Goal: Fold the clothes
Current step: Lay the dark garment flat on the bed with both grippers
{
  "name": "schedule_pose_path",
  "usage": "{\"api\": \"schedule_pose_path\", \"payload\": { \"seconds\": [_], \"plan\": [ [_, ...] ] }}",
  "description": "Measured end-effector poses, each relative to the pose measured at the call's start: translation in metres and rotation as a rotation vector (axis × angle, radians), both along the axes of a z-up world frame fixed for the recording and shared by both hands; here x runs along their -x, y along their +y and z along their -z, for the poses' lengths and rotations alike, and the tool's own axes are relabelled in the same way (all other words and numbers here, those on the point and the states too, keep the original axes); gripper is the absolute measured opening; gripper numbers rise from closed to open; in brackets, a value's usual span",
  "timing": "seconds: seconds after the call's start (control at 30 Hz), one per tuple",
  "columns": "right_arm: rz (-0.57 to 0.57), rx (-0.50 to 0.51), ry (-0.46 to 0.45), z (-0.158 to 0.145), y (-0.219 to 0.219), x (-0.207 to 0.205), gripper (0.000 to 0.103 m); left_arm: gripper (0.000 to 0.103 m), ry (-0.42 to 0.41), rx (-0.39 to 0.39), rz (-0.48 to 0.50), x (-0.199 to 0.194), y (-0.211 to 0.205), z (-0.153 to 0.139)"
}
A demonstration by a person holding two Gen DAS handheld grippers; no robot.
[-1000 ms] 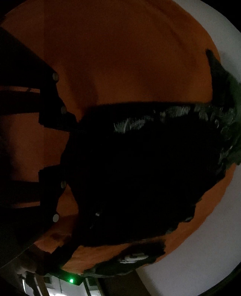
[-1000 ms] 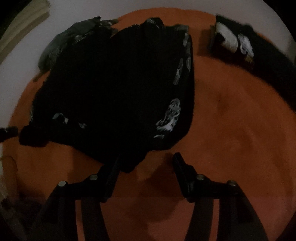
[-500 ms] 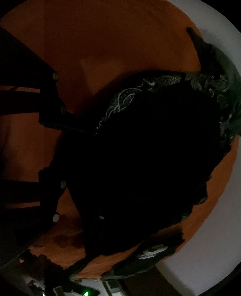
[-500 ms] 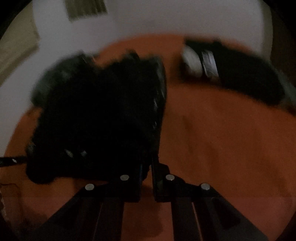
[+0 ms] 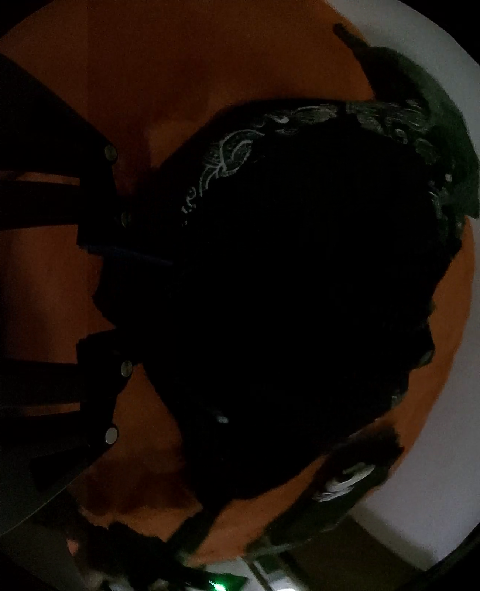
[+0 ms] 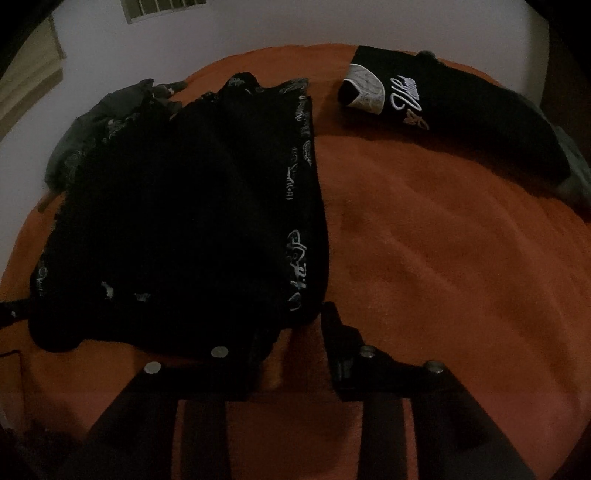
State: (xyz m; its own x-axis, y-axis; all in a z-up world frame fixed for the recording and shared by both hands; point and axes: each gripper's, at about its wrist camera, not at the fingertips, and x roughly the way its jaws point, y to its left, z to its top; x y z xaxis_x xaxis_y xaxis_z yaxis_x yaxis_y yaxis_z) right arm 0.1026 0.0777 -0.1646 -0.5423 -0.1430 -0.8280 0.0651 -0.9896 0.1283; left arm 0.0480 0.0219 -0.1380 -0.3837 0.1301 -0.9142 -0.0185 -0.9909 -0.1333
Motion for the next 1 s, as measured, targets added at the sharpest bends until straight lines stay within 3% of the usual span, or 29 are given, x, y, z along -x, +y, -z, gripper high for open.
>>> {"api": "schedule_pose_path", "payload": {
  "seconds": [0.1,0.2,0.27,0.4,0.53,0.67,0.7,0.8,0.93,1.0],
  "plan": [
    [-0.005,-0.005,-0.006,-0.001,0.0,0.005,0.03,0.033,-0.017,0.05,0.01,-0.001,0.002,0.005],
    [-0.007,-0.008,-0.015,-0.002,0.0,0.005,0.03,0.034,-0.04,0.033,0.003,-0.004,-0.002,0.007],
    [-0.006,-0.009,-0.017,-0.003,-0.001,0.006,0.036,0.034,-0.06,-0.009,-0.01,-0.005,-0.005,0.009],
    [-0.004,-0.04,-0.001,-0.007,-0.006,0.009,0.044,0.034,-0.035,0.015,-0.049,-0.002,-0.008,0.015],
    [0.013,-0.215,0.075,-0.015,-0.018,0.011,0.068,0.034,-0.007,0.107,-0.014,0.006,0.006,0.018],
    [-0.084,-0.278,0.131,-0.021,-0.035,0.01,0.068,0.029,0.032,0.176,0.02,0.003,0.016,0.022],
    [-0.103,-0.302,0.142,-0.021,-0.039,0.01,0.068,0.012,0.036,0.18,0.019,0.001,0.016,0.023],
    [-0.137,-0.351,0.162,-0.023,-0.047,0.009,0.068,0.008,0.03,0.151,0.006,-0.007,0.006,0.023],
    [-0.175,-0.319,0.167,-0.028,-0.051,0.006,0.05,0.006,0.127,0.139,-0.012,-0.034,-0.011,0.0],
    [-0.219,-0.24,0.136,-0.026,-0.053,0.003,0.04,0.006,0.165,0.126,0.007,-0.045,-0.015,-0.01]
  ]
}}
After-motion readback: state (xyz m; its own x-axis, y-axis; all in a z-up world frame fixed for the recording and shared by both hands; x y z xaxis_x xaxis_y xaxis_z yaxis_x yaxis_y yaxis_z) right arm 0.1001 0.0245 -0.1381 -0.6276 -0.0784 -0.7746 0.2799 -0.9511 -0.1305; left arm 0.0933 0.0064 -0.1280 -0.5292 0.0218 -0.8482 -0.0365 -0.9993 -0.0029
